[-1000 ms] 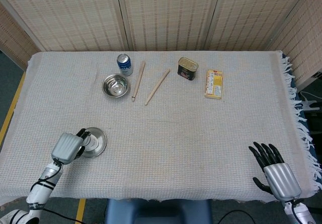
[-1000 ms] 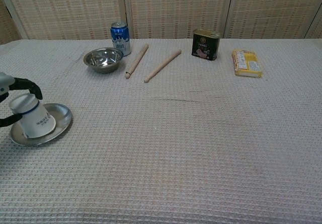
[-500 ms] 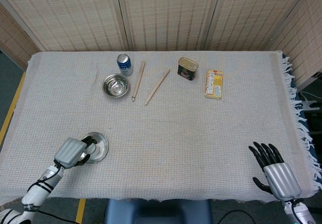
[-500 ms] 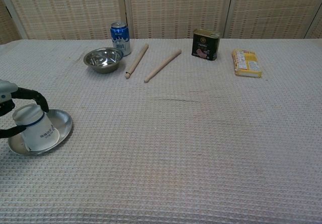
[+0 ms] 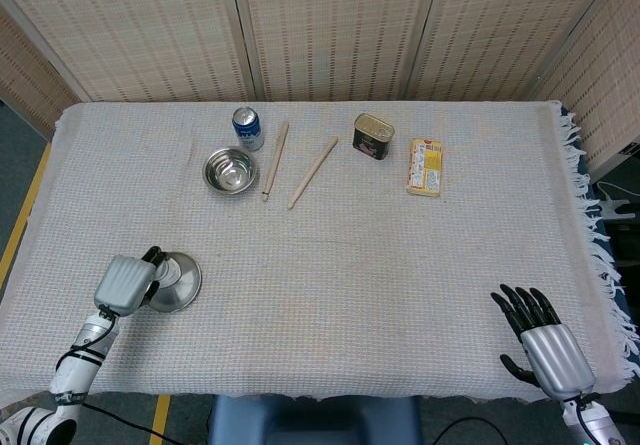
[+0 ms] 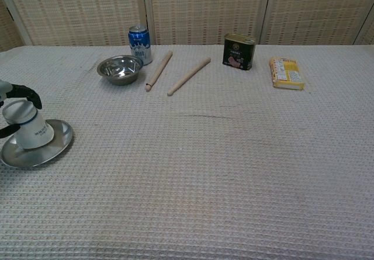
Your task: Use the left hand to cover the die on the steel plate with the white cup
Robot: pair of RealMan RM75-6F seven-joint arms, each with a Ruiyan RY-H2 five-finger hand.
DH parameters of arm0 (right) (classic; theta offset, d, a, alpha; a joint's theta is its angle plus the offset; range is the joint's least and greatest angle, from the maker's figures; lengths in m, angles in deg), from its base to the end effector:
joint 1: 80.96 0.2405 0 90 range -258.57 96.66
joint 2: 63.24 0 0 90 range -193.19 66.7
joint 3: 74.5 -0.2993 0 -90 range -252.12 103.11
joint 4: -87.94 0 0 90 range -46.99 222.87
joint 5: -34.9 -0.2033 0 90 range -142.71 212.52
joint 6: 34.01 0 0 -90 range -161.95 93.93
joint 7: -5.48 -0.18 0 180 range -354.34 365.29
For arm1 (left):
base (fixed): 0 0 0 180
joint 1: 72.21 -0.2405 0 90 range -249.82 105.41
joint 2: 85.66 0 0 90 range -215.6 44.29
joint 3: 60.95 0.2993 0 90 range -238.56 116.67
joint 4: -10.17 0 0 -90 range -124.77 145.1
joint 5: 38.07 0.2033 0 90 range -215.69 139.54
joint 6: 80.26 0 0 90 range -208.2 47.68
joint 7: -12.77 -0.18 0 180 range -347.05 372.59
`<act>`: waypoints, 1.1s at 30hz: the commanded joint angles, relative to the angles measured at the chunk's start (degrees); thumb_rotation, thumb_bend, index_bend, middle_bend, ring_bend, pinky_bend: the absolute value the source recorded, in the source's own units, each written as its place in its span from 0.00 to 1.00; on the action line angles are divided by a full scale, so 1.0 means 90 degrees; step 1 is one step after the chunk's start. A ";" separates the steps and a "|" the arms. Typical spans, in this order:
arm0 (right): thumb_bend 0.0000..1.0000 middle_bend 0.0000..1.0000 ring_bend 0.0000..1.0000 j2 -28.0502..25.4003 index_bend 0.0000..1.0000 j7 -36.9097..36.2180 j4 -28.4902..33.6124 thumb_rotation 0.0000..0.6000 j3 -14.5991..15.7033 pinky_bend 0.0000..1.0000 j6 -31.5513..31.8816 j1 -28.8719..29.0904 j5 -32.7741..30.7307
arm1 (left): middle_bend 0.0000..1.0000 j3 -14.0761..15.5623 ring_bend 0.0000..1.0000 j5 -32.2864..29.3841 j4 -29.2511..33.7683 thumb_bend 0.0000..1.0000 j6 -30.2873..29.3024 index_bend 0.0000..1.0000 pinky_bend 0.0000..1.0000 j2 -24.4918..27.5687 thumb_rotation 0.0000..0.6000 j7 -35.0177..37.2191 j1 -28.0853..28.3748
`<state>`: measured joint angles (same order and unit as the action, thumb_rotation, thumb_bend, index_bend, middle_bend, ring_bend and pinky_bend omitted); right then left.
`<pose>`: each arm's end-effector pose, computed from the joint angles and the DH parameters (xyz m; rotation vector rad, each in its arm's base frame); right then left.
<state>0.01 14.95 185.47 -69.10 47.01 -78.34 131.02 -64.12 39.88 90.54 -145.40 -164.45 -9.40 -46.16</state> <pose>-0.3252 -0.1697 0.1365 1.6699 -0.9295 0.7754 -0.3034 0.3424 0.0592 -1.7851 -0.6594 -0.6517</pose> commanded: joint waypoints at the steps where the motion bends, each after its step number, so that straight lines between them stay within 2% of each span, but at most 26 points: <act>1: 0.14 0.00 0.00 -0.0002 0.00 -0.0001 0.0005 1.00 0.0000 0.00 0.0011 -0.0004 0.0004 | 0.99 0.0113 0.85 0.0114 0.0346 0.56 0.0230 0.71 0.97 0.0220 1.00 0.0491 0.0028; 7: 0.14 0.00 0.00 -0.0017 0.00 -0.0031 0.0012 1.00 0.0009 0.00 0.0057 -0.0018 0.0038 | 0.99 0.0295 0.85 0.0402 0.0692 0.56 0.0586 0.71 0.97 0.0569 1.00 0.1194 0.0153; 12: 0.13 0.00 0.00 -0.0036 0.00 -0.0052 0.0017 1.00 0.0013 0.00 0.0083 -0.0027 0.0053 | 0.99 0.0201 0.85 0.0481 0.0591 0.56 0.0341 0.70 0.97 0.0564 1.00 0.1382 0.0118; 14: 0.14 0.00 0.00 -0.0038 0.00 -0.0054 0.0019 1.00 0.0016 0.00 0.0088 -0.0028 0.0063 | 0.99 0.0150 0.85 0.0461 0.0433 0.56 0.0147 0.70 0.97 0.0504 1.00 0.1110 0.0067; 17: 0.14 0.00 0.00 -0.0041 0.00 -0.0055 0.0021 1.00 0.0015 0.00 0.0104 -0.0035 0.0067 | 0.99 0.0033 0.85 0.0147 0.0221 0.56 -0.0075 0.70 0.97 0.0351 1.00 0.0266 -0.0034; 19: 0.14 0.00 0.00 -0.0036 0.00 -0.0045 0.0016 1.00 0.0007 0.00 0.0101 -0.0035 0.0054 | 0.98 -0.0033 0.85 -0.0020 0.0257 0.56 -0.0127 0.70 0.97 0.0349 1.00 0.0147 -0.0078; 26: 0.14 0.00 0.00 -0.0007 0.00 -0.0025 0.0003 1.00 0.0008 0.00 0.0040 -0.0012 0.0037 | 0.98 -0.0121 0.85 0.0102 0.0670 0.56 -0.0554 0.69 0.97 0.0898 1.00 0.1142 -0.0361; 30: 0.14 0.00 0.00 0.0000 0.00 -0.0012 0.0008 1.00 0.0006 0.00 0.0045 -0.0012 0.0042 | 0.96 -0.0203 0.85 -0.0166 0.0583 0.56 -0.0463 0.67 0.97 0.1105 1.00 0.1359 -0.0426; 33: 0.14 0.00 0.00 0.0002 0.00 -0.0002 0.0010 1.00 0.0008 0.00 0.0068 -0.0021 0.0056 | 0.96 -0.0276 0.84 -0.0417 0.0293 0.56 -0.0316 0.66 0.97 0.1056 1.00 0.1402 -0.0414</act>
<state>0.02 14.94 185.56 -69.03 47.62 -78.53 131.52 -66.00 37.43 94.65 -148.95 -154.73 2.82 -49.68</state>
